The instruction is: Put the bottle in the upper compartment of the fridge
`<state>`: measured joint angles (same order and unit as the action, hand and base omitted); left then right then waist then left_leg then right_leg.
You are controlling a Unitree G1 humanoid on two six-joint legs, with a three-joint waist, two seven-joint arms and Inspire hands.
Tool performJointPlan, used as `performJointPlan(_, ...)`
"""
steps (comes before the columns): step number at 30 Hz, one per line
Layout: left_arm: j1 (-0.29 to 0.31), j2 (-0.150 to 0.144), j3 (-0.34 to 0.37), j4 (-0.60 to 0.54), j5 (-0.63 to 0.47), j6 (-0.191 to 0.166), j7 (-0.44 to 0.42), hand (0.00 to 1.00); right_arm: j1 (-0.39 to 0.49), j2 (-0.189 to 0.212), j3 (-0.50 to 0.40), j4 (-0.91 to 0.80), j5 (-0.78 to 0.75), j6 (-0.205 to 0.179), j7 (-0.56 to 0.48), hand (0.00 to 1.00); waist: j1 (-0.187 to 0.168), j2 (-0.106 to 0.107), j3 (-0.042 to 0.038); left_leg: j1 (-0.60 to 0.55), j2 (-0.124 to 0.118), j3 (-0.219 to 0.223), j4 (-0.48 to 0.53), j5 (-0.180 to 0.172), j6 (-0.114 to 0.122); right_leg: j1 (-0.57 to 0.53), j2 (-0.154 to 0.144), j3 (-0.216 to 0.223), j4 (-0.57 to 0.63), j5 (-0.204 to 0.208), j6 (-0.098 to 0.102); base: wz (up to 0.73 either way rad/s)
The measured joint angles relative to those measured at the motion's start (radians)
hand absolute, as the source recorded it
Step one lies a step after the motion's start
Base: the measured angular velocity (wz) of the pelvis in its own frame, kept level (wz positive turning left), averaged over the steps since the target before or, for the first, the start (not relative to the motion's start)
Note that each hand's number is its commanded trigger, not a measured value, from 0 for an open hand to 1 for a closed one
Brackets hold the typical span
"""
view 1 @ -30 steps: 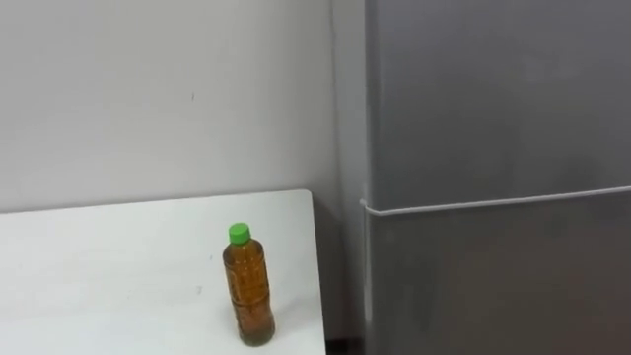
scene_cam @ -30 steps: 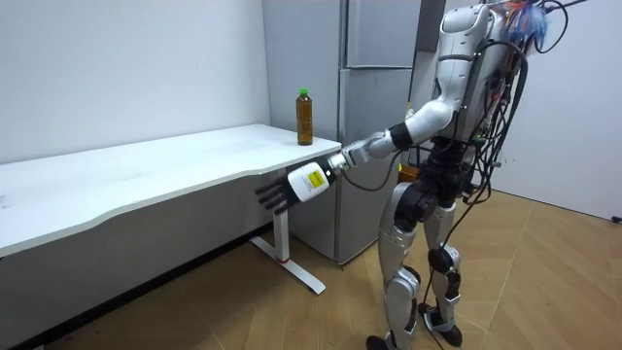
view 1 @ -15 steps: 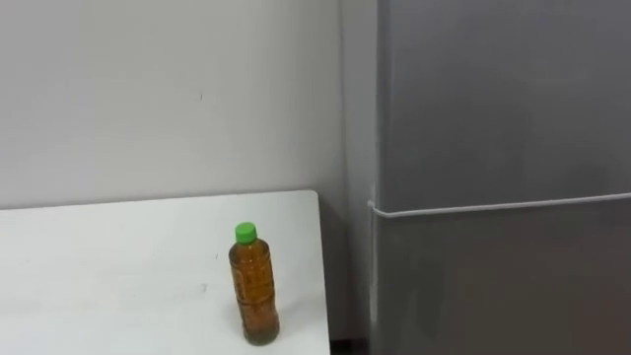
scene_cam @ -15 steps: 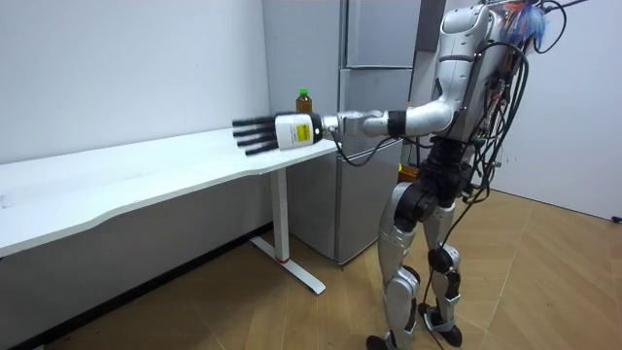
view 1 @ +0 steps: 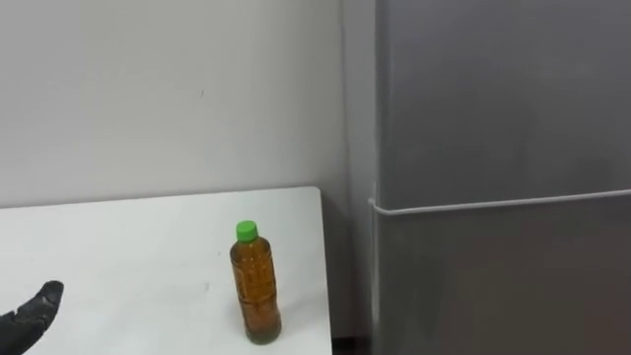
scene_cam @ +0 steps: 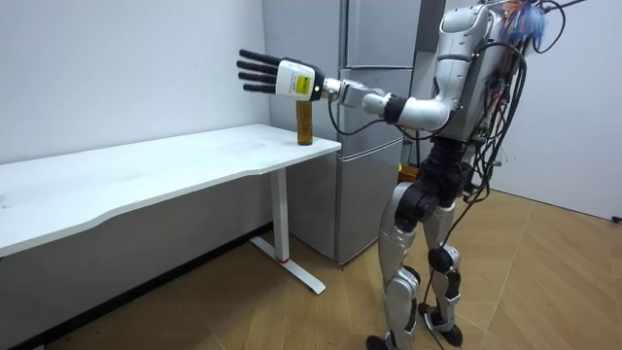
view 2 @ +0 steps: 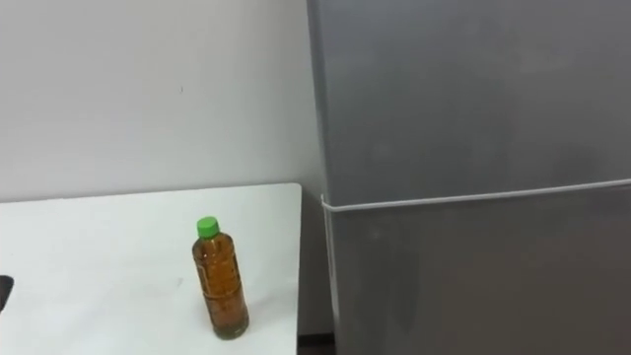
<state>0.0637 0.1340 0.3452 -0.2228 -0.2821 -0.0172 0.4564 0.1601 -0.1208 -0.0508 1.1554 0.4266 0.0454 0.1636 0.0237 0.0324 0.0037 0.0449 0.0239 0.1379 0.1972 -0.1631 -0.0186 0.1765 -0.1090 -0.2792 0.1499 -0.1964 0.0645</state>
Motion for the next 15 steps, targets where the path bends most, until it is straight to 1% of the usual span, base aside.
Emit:
performJointPlan(2,-0.007,0.000,-0.017,-0.031,0.000,0.011,-0.037,0.00,-0.001,0.002,0.000,0.001,0.000,0.001,0.001,0.00,-0.004,-0.002,0.0010,-0.002,0.000,0.000,0.001,0.000,0.000,0.000,0.000,0.000,0.000,0.000,0.000,0.00)
performJointPlan(3,-0.018,0.000,-0.025,-0.039,0.000,0.017,-0.059,0.00,-0.002,0.001,0.000,0.000,-0.005,0.001,0.002,0.00,-0.011,-0.003,0.0012,-0.004,0.000,0.000,0.001,0.000,0.000,0.000,0.000,-0.001,0.000,0.000,0.000,0.00)
performJointPlan(5,-0.044,0.000,-0.036,-0.041,0.000,0.027,-0.085,0.00,-0.005,0.001,0.000,-0.002,-0.011,0.002,0.002,0.00,-0.021,-0.002,0.0010,-0.011,0.001,-0.001,0.003,0.000,0.000,-0.001,0.001,0.001,0.000,0.000,0.000,0.00)
performJointPlan(6,-0.068,0.000,-0.043,-0.041,0.000,0.038,-0.103,0.00,-0.007,0.001,0.000,-0.002,-0.017,0.002,0.003,0.00,-0.023,-0.002,0.0007,-0.016,0.001,-0.001,0.009,0.000,0.000,-0.002,0.001,0.002,0.000,0.000,0.000,0.00)
performJointPlan(7,-0.090,0.000,-0.052,-0.041,0.000,0.047,-0.120,0.00,-0.007,0.001,0.000,-0.002,-0.018,0.009,0.002,0.00,-0.023,-0.002,0.0011,-0.015,0.001,-0.001,0.009,0.000,0.000,-0.003,0.001,0.002,0.000,0.000,0.000,0.00)
performJointPlan(9,-0.112,0.000,-0.060,-0.045,0.001,0.057,-0.147,0.00,-0.009,0.001,-0.001,-0.002,-0.019,0.020,0.002,0.00,-0.030,-0.002,0.0009,-0.016,0.001,-0.001,0.008,0.000,0.000,-0.002,0.001,0.004,0.001,0.000,0.000,0.00)
performJointPlan(11,-0.119,0.000,-0.067,-0.065,0.001,0.072,-0.165,0.00,-0.017,0.001,-0.001,-0.003,-0.028,0.027,0.006,0.00,-0.045,-0.002,0.0008,-0.015,0.001,-0.001,0.007,0.000,0.000,-0.004,0.001,0.004,0.000,0.000,0.000,0.00)
performJointPlan(13,-0.120,0.000,-0.079,-0.108,0.000,0.100,-0.193,0.00,-0.022,-0.002,-0.001,-0.004,-0.038,0.044,0.017,0.00,-0.054,-0.001,0.0005,-0.015,0.001,0.000,0.006,0.000,0.000,-0.005,0.001,0.004,0.000,0.000,0.000,0.00)
performJointPlan(15,-0.124,0.000,-0.097,-0.128,-0.003,0.107,-0.215,0.00,-0.019,-0.003,-0.001,-0.015,-0.037,0.046,0.025,0.00,-0.059,0.000,-0.0006,-0.017,0.001,0.002,0.006,0.000,0.000,-0.008,0.001,0.006,0.001,0.000,0.000,0.00)
